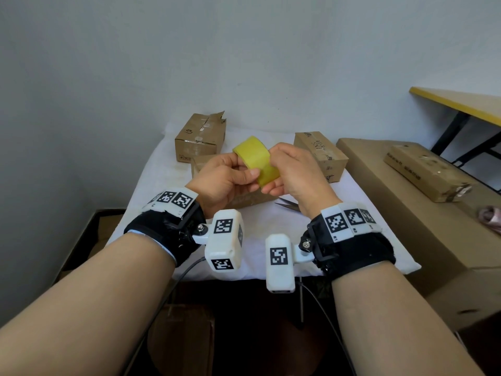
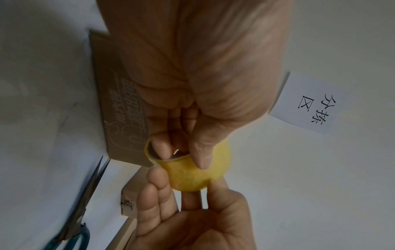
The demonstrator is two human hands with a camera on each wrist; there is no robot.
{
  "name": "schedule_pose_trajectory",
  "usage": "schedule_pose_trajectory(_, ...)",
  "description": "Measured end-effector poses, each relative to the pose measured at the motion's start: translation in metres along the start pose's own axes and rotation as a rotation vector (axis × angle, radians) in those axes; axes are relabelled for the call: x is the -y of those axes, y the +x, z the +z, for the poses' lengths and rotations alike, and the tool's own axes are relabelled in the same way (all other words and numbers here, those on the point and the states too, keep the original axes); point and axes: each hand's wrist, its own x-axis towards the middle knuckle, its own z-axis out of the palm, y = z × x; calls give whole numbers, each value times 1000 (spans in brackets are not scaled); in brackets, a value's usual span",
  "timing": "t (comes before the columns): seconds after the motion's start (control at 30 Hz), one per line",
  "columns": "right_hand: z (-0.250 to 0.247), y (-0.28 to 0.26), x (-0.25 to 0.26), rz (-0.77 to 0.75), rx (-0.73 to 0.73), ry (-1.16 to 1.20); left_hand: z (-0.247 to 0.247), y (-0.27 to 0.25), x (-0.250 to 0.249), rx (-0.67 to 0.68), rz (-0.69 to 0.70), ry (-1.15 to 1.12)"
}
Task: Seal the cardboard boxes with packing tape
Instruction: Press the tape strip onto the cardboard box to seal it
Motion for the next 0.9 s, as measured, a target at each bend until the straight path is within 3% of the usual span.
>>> schedule_pose_trajectory(0.17, -5, -2, 1, 45, 90, 103, -3, 2, -2, -40, -1, -43)
schedule_pose_trajectory(0.27, -5, -2, 1, 35, 151, 10, -4, 1, -3, -65, -4, -66)
schedule_pose_trajectory(0.37, -4, -2, -2, -25, 112, -61, -2, 1, -4, -179, 39, -42)
schedule_pose_trajectory(0.47, -5, -1, -2, -61, 74, -148, -4, 1, -3, -310, 172, 199)
schedule_pose_trajectory(0.57, -5, -2, -1, -67, 71, -218, -4, 0, -3, -284, 271, 377)
schedule_pose_trajectory(0.9, -8, -8, 5, -105, 81, -431, 1, -2, -4, -284, 487, 643)
